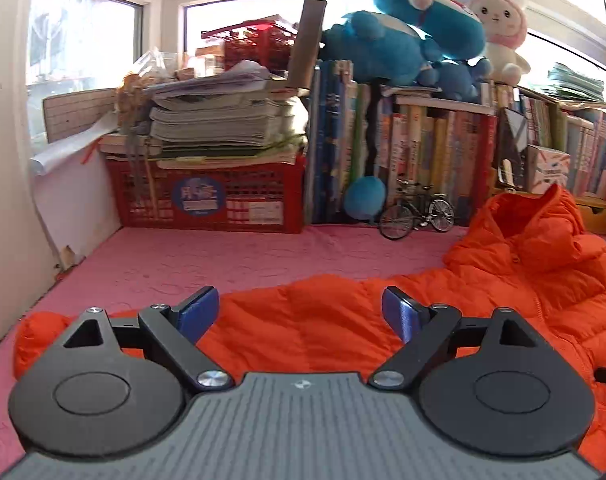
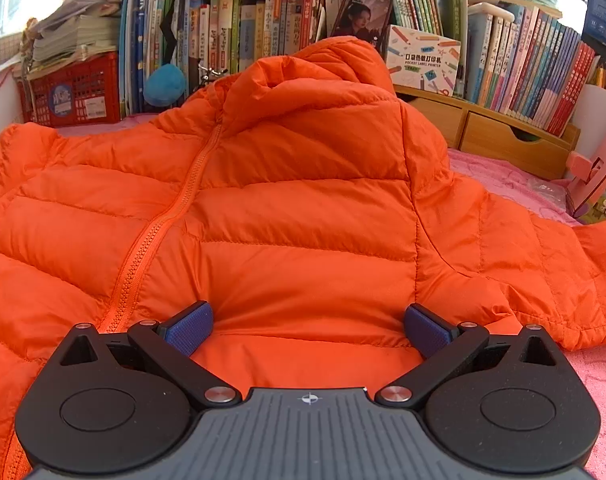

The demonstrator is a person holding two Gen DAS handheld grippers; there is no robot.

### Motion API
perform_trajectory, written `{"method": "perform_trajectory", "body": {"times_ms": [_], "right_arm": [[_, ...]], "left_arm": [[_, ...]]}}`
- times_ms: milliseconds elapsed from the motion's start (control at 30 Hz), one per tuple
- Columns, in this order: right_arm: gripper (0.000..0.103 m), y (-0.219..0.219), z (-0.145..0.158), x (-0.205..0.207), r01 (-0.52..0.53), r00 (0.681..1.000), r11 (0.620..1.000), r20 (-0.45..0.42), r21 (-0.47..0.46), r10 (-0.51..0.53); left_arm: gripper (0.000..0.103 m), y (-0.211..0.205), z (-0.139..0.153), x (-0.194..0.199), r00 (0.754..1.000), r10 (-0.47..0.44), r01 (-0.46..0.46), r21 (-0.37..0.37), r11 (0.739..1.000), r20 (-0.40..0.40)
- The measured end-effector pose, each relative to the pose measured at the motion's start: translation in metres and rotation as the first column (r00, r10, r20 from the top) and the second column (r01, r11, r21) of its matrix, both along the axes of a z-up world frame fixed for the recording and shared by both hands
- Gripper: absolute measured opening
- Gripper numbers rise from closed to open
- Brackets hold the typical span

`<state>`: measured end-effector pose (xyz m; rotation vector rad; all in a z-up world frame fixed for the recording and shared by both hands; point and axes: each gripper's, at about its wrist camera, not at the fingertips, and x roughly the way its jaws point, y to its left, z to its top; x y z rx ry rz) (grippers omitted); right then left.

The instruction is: Fold clothes

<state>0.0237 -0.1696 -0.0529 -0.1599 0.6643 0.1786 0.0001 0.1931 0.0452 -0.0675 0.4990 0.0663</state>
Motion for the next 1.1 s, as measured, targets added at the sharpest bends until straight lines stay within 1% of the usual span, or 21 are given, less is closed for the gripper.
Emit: {"method": "perform_trajectory", "body": {"times_ms": [33, 100, 167, 267, 300, 333, 400, 433, 467, 533, 600, 667, 733, 800, 833, 867, 933, 1000, 1033, 1067, 1100], "right_arm": [[0.101, 0.003, 0.002, -0.002, -0.010, 1.000, 1.000, 0.008, -0.010, 0.010], [0.101, 0.015, 0.012, -0.007, -0.077, 0.996, 0.996, 0.035, -0.034, 0.078], [0.101, 0.029, 0.022, -0.009, -0.152, 0.985, 0.987, 0.071, -0.051, 0.155], [0.101, 0.051, 0.038, 0.007, -0.249, 0.961, 0.967, 0.108, -0.055, 0.254], [0.101, 0.058, 0.041, 0.016, -0.271, 0.955, 0.961, 0.111, -0.056, 0.276], [0.101, 0.064, 0.042, 0.027, -0.279, 0.952, 0.957, 0.112, -0.073, 0.286], [0.099, 0.069, 0.031, 0.055, -0.232, 0.963, 0.958, 0.100, -0.166, 0.251], [0.097, 0.065, 0.020, 0.068, -0.198, 0.972, 0.958, 0.087, -0.209, 0.220], [0.096, 0.055, 0.009, 0.080, -0.154, 0.982, 0.960, 0.072, -0.234, 0.175], [0.096, 0.025, 0.002, 0.092, -0.062, 0.995, 0.976, 0.059, -0.207, 0.076], [0.097, -0.005, -0.005, 0.103, 0.031, 0.999, 0.983, 0.043, -0.182, -0.023], [0.100, -0.037, -0.008, 0.108, 0.141, 0.990, 0.979, 0.036, -0.149, -0.137], [0.103, -0.068, -0.010, 0.109, 0.245, 0.970, 0.964, 0.026, -0.107, -0.243], [0.102, -0.085, -0.009, 0.105, 0.266, 0.964, 0.963, -0.006, -0.048, -0.266], [0.102, -0.085, -0.008, 0.100, 0.266, 0.964, 0.962, 0.002, -0.054, -0.267], [0.102, -0.082, -0.007, 0.092, 0.259, 0.966, 0.962, 0.031, -0.086, -0.257], [0.102, -0.075, -0.007, 0.075, 0.248, 0.967, 0.948, 0.111, -0.200, -0.230], [0.103, -0.075, -0.015, 0.064, 0.259, 0.960, 0.896, 0.196, -0.361, -0.198], [0.103, -0.081, -0.017, 0.064, 0.281, 0.954, 0.876, 0.209, -0.391, -0.213], [0.102, -0.093, -0.012, 0.069, 0.311, 0.947, 0.879, 0.193, -0.361, -0.256], [0.102, -0.105, -0.005, 0.073, 0.347, 0.937, 0.880, 0.164, -0.325, -0.308]], "left_arm": [[0.090, -0.015, -0.009, 0.007, 0.999, -0.049, 0.048, -0.039, 0.998, -0.022], [0.090, -0.039, -0.032, 0.027, 0.989, -0.126, 0.117, -0.107, 0.987, -0.083], [0.089, -0.053, -0.048, 0.046, 0.985, -0.111, 0.100, -0.090, 0.991, -0.129], [0.089, -0.060, -0.066, 0.070, 0.984, -0.024, 0.028, 0.020, 0.999, -0.176], [0.089, -0.062, -0.072, 0.074, 0.985, 0.032, -0.016, 0.102, 0.995, -0.167], [0.091, -0.061, -0.078, 0.079, 0.984, 0.086, -0.056, 0.188, 0.980, -0.157], [0.103, -0.053, -0.088, 0.090, 0.980, 0.141, -0.094, 0.293, 0.951, -0.142], [0.103, -0.046, -0.090, 0.094, 0.978, 0.148, -0.102, 0.284, 0.953, -0.145], [0.103, -0.038, -0.090, 0.097, 0.978, 0.149, -0.108, 0.249, 0.962, -0.149], [0.103, -0.028, -0.091, 0.104, 0.973, 0.168, -0.131, 0.224, 0.966, -0.159], [0.103, -0.026, -0.091, 0.111, 0.972, 0.175, -0.136, 0.231, 0.963, -0.158], [0.103, -0.030, -0.092, 0.118, 0.971, 0.186, -0.141, 0.271, 0.952, -0.149], [0.103, -0.036, -0.093, 0.125, 0.970, 0.202, -0.150, 0.318, 0.936, -0.138], [0.103, -0.041, -0.094, 0.128, 0.969, 0.211, -0.152, 0.368, 0.917, -0.125], [0.103, -0.042, -0.093, 0.128, 0.969, 0.214, -0.153, 0.388, 0.909, -0.119], [0.103, -0.042, -0.092, 0.125, 0.970, 0.215, -0.154, 0.395, 0.905, -0.113], [0.103, -0.035, -0.089, 0.116, 0.973, 0.208, -0.154, 0.393, 0.907, -0.101], [0.103, -0.025, -0.088, 0.111, 0.977, 0.194, -0.143, 0.397, 0.907, -0.091], [0.103, -0.017, -0.087, 0.112, 0.977, 0.193, -0.140, 0.402, 0.905, -0.095], [0.103, -0.008, -0.086, 0.115, 0.972, 0.213, -0.153, 0.413, 0.898, -0.103], [0.103, 0.000, -0.084, 0.118, 0.963, 0.250, -0.183, 0.431, 0.883, -0.104]]}}
